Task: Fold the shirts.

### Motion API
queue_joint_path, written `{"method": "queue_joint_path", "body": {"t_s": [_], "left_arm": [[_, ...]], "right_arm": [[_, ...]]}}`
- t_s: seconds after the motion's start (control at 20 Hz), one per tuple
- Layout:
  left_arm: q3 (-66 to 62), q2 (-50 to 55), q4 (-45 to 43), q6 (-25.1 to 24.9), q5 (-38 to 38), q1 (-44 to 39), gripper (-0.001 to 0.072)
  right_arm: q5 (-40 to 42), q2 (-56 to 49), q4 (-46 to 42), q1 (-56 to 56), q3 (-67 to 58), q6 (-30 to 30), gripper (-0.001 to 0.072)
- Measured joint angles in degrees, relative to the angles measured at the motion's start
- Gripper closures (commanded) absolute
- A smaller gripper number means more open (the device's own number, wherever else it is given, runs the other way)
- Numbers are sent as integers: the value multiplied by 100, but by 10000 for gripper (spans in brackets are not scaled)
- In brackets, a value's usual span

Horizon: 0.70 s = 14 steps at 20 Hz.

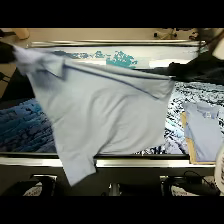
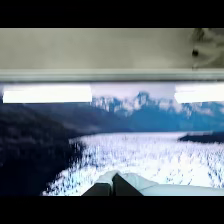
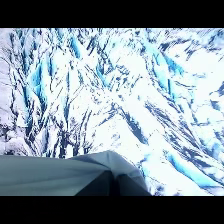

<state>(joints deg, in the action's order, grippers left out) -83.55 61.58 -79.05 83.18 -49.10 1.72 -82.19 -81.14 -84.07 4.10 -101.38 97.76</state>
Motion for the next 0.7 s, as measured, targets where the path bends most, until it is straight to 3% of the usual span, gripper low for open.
{"method": "queue_joint_path", "body": {"t_s": [0.2, 0.25, 0.35, 0.4, 0.45, 0.5, 0.55, 0.6, 0.7], "left_arm": [[315, 1239, 407, 332, -164, 4, 679], [343, 1471, 590, 450, -225, 4, 569], [372, 1867, 984, 651, -424, 4, 58], [363, 1980, 1108, 704, -610, 22, 35], [326, 2055, 1220, 728, -826, 83, 64], [302, 2094, 1246, 728, -1102, 177, 193], [304, 2111, 1263, 726, -1460, 310, 346], [358, 2072, 1305, 671, -1794, 448, 391], [763, 1829, 1344, 518, -2398, 737, 372]], "right_arm": [[595, -1298, 933, -2, 50, 389, 661], [664, -1506, 1139, -2, 61, 496, 540], [798, -1753, 1453, -9, 42, 702, 142], [811, -1816, 1556, -28, -9, 719, 98], [728, -1834, 1633, -76, -81, 660, 103], [557, -1812, 1657, -170, -162, 511, 118], [286, -1777, 1622, -310, -219, 365, 222], [-83, -1746, 1528, -472, -249, 249, 285], [-800, -1631, 1263, -852, -114, 81, 287]]}}
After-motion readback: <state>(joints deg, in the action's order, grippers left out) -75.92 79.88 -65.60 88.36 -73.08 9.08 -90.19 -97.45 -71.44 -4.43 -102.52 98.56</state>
